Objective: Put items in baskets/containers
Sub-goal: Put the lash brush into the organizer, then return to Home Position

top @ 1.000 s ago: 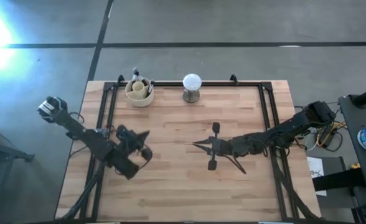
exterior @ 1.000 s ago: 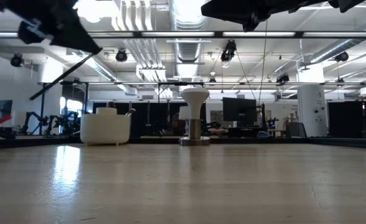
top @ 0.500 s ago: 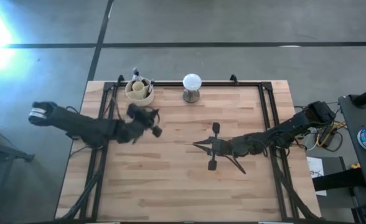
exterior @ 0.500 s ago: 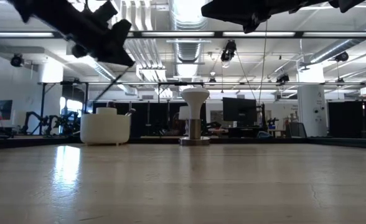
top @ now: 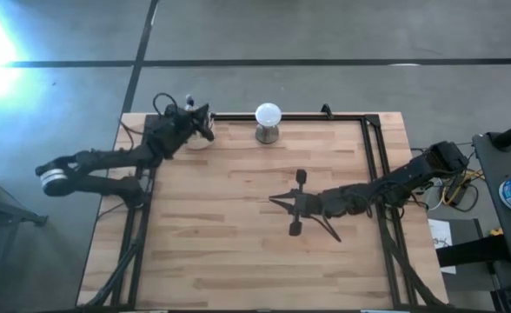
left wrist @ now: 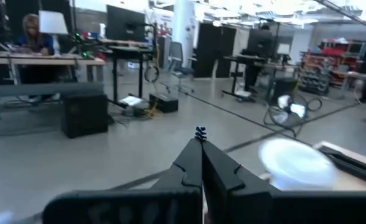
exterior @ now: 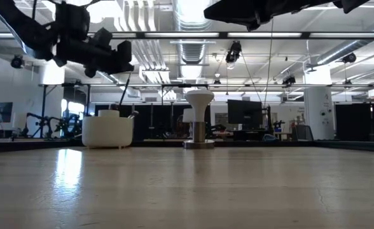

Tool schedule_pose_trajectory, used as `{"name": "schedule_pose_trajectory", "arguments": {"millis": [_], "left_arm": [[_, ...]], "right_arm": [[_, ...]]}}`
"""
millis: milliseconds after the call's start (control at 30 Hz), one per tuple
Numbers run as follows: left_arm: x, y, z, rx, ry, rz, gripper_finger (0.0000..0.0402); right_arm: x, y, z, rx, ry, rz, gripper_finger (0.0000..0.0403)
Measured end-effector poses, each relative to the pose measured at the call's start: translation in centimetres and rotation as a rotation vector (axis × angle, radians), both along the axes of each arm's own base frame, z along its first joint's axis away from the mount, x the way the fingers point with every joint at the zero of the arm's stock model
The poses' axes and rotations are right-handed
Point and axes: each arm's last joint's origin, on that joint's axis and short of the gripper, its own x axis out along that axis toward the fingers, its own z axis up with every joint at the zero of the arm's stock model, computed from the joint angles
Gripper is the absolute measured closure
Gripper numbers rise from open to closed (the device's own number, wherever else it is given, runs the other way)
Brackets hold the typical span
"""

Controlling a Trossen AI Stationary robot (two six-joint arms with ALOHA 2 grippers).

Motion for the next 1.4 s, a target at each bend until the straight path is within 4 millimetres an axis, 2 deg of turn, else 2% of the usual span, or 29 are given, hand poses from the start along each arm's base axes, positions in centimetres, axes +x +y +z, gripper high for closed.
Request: {"name": "schedule_pose_trajectory", "arguments": {"millis": [133,233,467,767,1033,1233,1400], "left_arm": [[-1.2,2.0,0.0,0.037,0.002,0.037,0.0401],[-1.3,2.7,-0.1,0.074,0.013,0.055,0.0401],[-0.2,3.7,-1.5,0.125,0.056,0.039,0.0402],[0.8,4.8,-4.1,0.108,0.125,0.05,0.0402],[1.1,5.1,-5.2,0.06,0.121,0.044,0.039],[1.0,4.7,-4.4,0.047,0.086,0.03,0.0353],[0.5,3.5,-3.6,0.028,0.102,0.005,0.0336]], "right_arm": [[0.4,-0.7,0.5,-0.02,-0.01,-0.023,0.0385],[0.6,-1.4,0.6,-0.04,-0.009,-0.041,0.0385],[0.9,-2.6,0.6,-0.062,-0.003,-0.077,0.0385],[0.9,-2.8,0.6,-0.084,0.002,-0.075,0.0385],[0.9,-2.8,0.6,-0.085,0.003,-0.075,0.0385],[0.9,-2.8,0.5,-0.083,0.005,-0.075,0.0385],[0.9,-2.7,0.5,-0.083,0.006,-0.074,0.0385]]}}
